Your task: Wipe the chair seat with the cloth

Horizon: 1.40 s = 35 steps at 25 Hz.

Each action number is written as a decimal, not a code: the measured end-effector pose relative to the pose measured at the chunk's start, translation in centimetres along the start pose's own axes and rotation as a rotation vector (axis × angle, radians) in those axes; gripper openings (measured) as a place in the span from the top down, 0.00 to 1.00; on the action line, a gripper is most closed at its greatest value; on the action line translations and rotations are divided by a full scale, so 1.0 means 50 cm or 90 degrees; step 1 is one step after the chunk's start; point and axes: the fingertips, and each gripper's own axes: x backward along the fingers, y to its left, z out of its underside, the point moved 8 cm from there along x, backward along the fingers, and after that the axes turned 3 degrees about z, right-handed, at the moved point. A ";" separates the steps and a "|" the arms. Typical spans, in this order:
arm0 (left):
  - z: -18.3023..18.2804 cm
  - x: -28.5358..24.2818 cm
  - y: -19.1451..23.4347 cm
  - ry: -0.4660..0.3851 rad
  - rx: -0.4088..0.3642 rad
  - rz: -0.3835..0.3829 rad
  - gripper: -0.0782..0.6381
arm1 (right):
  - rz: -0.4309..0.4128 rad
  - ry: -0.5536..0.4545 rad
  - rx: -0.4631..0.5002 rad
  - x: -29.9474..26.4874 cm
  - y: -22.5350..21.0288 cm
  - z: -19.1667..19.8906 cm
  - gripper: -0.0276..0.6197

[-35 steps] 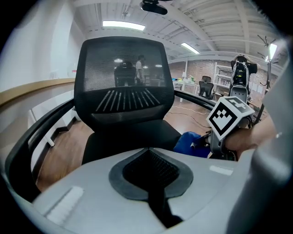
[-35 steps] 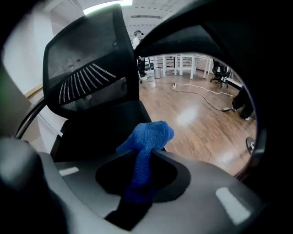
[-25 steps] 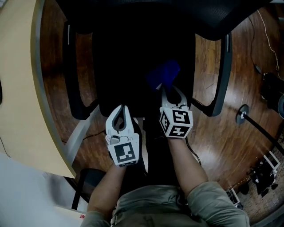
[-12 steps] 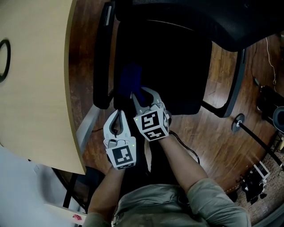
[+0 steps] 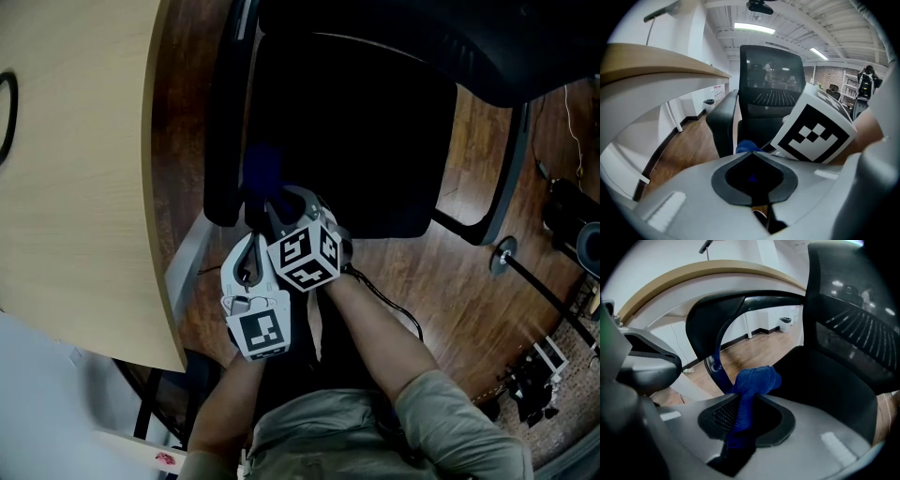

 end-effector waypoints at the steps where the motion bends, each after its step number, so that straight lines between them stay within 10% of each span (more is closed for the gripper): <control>1: 0.006 -0.001 -0.004 0.003 -0.001 0.000 0.88 | -0.001 0.001 -0.002 -0.003 -0.001 0.004 0.84; 17: -0.031 -0.054 -0.140 0.017 -0.063 0.090 0.88 | 0.096 0.015 -0.126 0.084 -0.153 0.119 0.84; 35: -0.082 -0.136 -0.379 0.027 -0.169 0.225 0.88 | 0.308 0.028 -0.408 0.328 -0.387 0.396 0.84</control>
